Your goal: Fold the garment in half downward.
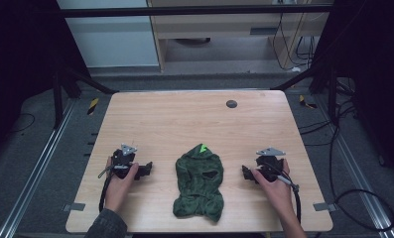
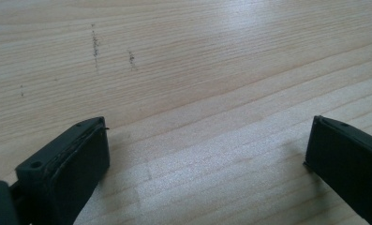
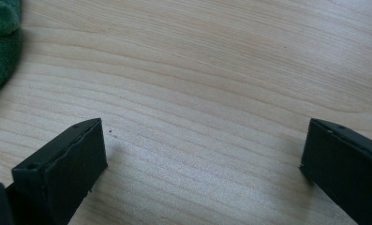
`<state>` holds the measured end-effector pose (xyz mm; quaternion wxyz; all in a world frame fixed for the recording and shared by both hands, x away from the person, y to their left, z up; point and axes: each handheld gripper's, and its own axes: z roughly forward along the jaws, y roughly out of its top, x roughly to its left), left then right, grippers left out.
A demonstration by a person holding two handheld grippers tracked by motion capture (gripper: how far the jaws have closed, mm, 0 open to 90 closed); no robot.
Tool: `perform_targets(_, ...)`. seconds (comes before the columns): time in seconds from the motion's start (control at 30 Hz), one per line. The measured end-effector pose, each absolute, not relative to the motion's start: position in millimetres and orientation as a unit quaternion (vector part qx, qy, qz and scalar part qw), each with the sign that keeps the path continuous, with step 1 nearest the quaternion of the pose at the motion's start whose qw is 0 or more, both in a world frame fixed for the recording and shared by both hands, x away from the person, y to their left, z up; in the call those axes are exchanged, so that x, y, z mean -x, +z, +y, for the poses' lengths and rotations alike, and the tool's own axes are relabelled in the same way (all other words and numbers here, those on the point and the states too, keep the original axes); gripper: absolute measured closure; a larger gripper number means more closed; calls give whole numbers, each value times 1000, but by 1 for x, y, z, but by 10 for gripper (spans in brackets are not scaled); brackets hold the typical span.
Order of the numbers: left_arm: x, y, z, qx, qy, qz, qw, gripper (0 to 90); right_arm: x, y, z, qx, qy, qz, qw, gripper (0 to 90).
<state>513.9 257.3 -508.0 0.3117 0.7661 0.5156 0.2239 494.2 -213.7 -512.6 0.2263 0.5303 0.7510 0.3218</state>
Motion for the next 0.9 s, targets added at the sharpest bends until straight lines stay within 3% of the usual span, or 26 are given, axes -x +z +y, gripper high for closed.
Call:
perform_targets(0.2,-512,-507,256,-774,222,503,315,18,-494,-512,-214,-525,322,754,227,19)
perform_targets(0.4,-506,-502,250,-787,223,480,318,42,-493,-509,-210,-514,328,760,225,144)
perform_targets(0.9,-501,-497,239,-800,208,457,329,43,-488,-502,-202,-495,336,770,222,247)
